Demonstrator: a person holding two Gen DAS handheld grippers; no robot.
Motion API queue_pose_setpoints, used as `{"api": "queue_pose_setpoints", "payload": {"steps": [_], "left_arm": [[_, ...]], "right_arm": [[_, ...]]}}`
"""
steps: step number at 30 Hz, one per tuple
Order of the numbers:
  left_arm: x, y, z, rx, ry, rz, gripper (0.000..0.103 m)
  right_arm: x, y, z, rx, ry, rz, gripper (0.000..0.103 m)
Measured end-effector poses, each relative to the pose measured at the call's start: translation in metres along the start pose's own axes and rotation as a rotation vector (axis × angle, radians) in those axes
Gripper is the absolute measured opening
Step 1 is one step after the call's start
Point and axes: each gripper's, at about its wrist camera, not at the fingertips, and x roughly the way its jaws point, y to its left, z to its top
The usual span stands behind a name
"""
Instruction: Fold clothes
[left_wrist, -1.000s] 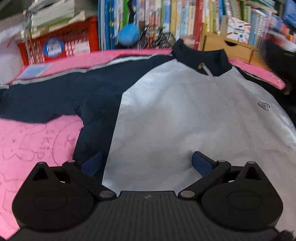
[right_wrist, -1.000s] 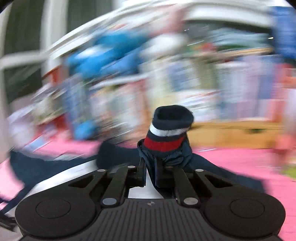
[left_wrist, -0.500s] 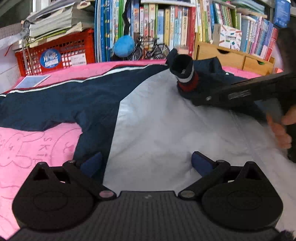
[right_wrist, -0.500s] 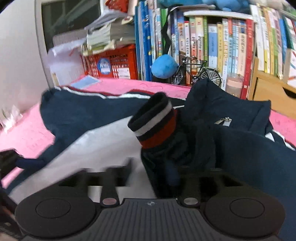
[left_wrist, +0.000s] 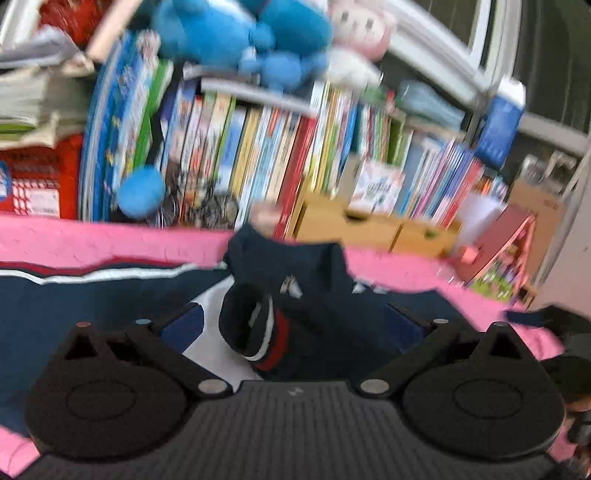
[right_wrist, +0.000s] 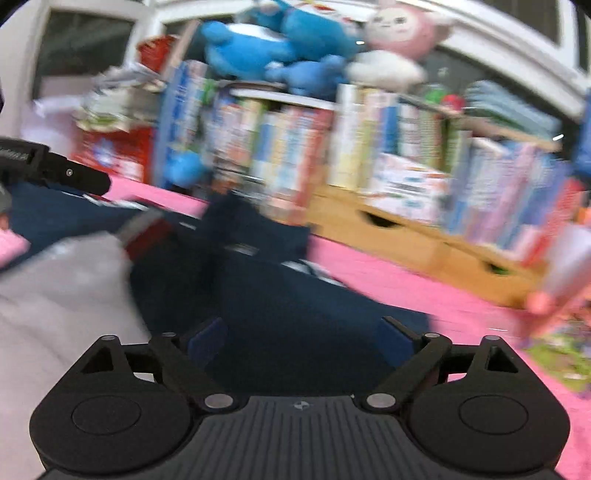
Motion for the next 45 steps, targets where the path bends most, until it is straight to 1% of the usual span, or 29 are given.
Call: {"api": "queue_pose_setpoints", "payload": {"steps": [2,5,7,10,13,15,16,17,18,19,20,24,29,32,34,37,41,43,45], "left_arm": [[0.02,0.002,0.0,0.006,0.023,0.005,0.103],[0.032,-0.004,-0.006,0.055,-0.002,-0.058,0.103],[0.043,-0.012,-0.008,0.089,0.044,-0.055,0.103],[0.057,-0.014,-0.008,0.091,0.103,-0.051,0.103],[0.069,-0.01,-0.008,0.054,0.146,-0.044,0.103],[0.08,-0.004,-0.005,-0.014,0.164,-0.045,0.102],[0.084,-0.001,-0.003,-0.049,0.169,-0.047,0.099],[0.085,0.002,-0.001,-0.085,0.165,-0.038,0.072],[0.087,0.004,0.001,-0.109,0.164,0.002,0.024],[0.089,0.005,0.003,-0.115,0.174,0.043,0.011],[0.09,0.007,0.004,-0.117,0.179,0.075,0.011],[0.078,0.018,0.007,-0.087,0.14,0.109,0.01],[0.057,0.041,0.02,-0.087,0.114,0.148,0.01],[0.05,0.053,0.023,-0.069,0.128,0.18,0.01],[0.05,0.06,0.018,-0.055,0.16,0.21,0.012],[0.055,0.06,0.009,-0.01,0.203,0.246,0.016],[0.055,0.055,0.004,0.041,0.209,0.265,0.022],[0.053,0.055,0.004,0.051,0.215,0.271,0.029],[0.048,0.058,0.002,0.047,0.217,0.264,0.039]], "right_arm": [[-0.004,-0.017,-0.013,0.02,0.011,-0.036,0.095],[-0.007,-0.04,-0.033,0.076,0.031,-0.057,0.095],[-0.008,-0.049,-0.043,0.093,0.037,-0.063,0.096],[-0.006,-0.055,-0.05,0.095,0.039,-0.08,0.097],[-0.001,-0.058,-0.051,0.105,0.044,-0.081,0.098],[0.004,-0.059,-0.052,0.112,0.057,-0.079,0.098],[0.006,-0.059,-0.053,0.11,0.063,-0.082,0.099],[0.008,-0.059,-0.054,0.106,0.07,-0.085,0.099],[0.01,-0.058,-0.054,0.101,0.077,-0.087,0.099],[0.012,-0.057,-0.055,0.096,0.084,-0.089,0.099],[0.014,-0.056,-0.056,0.091,0.092,-0.092,0.099],[0.02,-0.055,-0.058,0.085,0.112,-0.094,0.099],[0.029,-0.055,-0.059,0.096,0.126,-0.093,0.1],[0.038,-0.055,-0.058,0.087,0.148,-0.1,0.102],[0.047,-0.055,-0.058,0.091,0.181,-0.112,0.102],[0.059,-0.057,-0.058,0.115,0.218,-0.113,0.103],[0.071,-0.064,-0.057,0.13,0.235,-0.123,0.103],[0.077,-0.073,-0.054,0.15,0.249,-0.14,0.103],[0.081,-0.083,-0.051,0.179,0.265,-0.155,0.103]]}}
